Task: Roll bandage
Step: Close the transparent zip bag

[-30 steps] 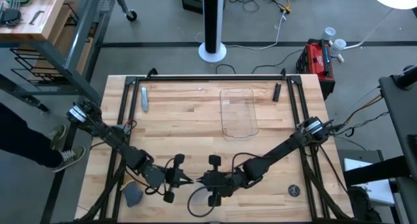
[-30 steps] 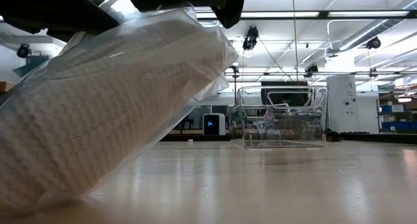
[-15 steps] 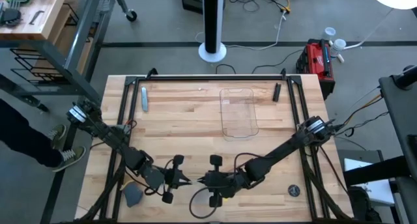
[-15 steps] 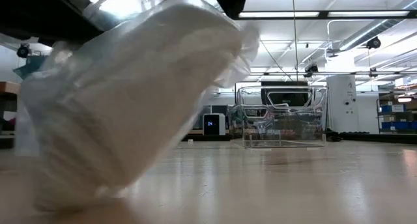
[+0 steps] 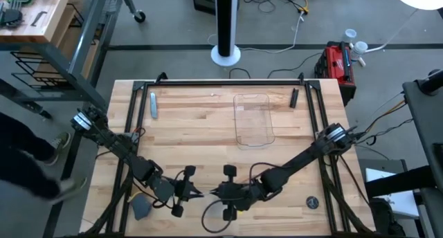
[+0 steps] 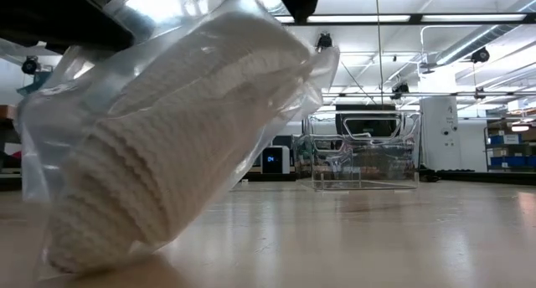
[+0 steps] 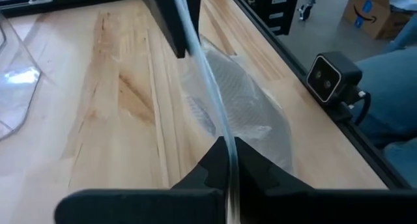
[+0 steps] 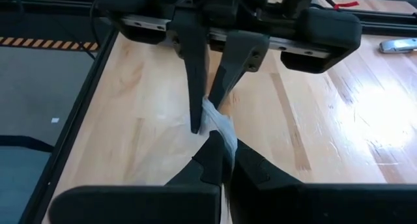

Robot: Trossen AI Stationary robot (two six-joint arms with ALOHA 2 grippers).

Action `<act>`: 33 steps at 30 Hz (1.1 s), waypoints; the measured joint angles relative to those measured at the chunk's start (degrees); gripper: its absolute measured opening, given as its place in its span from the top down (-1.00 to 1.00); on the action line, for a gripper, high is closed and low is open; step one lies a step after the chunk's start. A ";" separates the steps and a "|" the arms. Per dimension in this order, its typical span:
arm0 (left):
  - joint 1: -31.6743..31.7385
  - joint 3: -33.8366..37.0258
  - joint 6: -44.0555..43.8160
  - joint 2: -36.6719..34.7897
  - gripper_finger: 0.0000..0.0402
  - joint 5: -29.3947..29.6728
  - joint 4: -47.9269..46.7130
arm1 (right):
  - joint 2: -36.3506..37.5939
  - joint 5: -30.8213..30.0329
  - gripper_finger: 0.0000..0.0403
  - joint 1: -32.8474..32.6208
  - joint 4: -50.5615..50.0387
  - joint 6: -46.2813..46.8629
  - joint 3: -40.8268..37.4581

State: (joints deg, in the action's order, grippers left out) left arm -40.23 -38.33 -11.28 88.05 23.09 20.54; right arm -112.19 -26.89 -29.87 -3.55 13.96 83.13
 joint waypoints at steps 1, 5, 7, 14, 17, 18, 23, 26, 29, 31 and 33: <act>0.00 0.00 -0.19 0.00 0.97 0.12 -0.01 | 0.18 -0.09 1.00 -0.02 -0.19 0.00 0.00; 0.00 0.00 -0.36 0.00 0.95 0.12 -0.01 | 1.08 -0.12 1.00 -0.26 -0.69 0.00 0.00; -0.01 -0.04 -0.25 0.00 0.97 0.07 -0.07 | 1.26 -0.16 1.00 -0.40 -0.64 -0.01 0.00; -0.61 -0.39 0.93 -0.02 1.00 -0.13 -0.09 | 1.65 -0.30 1.00 -0.80 -1.66 0.00 0.00; -0.59 -0.42 0.90 -0.07 1.00 0.10 0.18 | 2.54 -2.08 1.00 -1.50 -2.40 0.00 0.00; -0.61 -0.44 0.92 -0.07 1.00 0.09 0.25 | 3.03 -2.52 1.00 -1.82 -2.66 0.00 0.00; -0.59 -0.33 0.40 -0.07 1.00 0.19 -0.25 | 4.46 -3.35 1.00 -2.94 -2.74 -0.03 0.01; -0.59 -0.31 0.28 -0.07 1.00 0.22 -0.20 | 4.74 -4.03 1.00 -3.43 -3.55 -0.06 0.02; -0.55 -0.31 0.27 -0.07 1.00 0.38 -0.17 | 5.12 -5.57 1.00 -3.79 -4.32 -0.01 0.02; -0.53 -0.31 0.26 -0.07 1.00 0.45 -0.15 | 5.68 -6.72 1.00 -4.10 -5.83 0.49 0.02; -0.52 -0.31 0.27 -0.07 1.00 0.53 -0.12 | 6.27 -7.85 1.00 -4.40 -7.42 1.64 0.02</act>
State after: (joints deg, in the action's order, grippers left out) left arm -40.75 -38.63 -11.00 87.99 23.62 20.43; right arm -105.93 -34.74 -34.28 -10.97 15.60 83.15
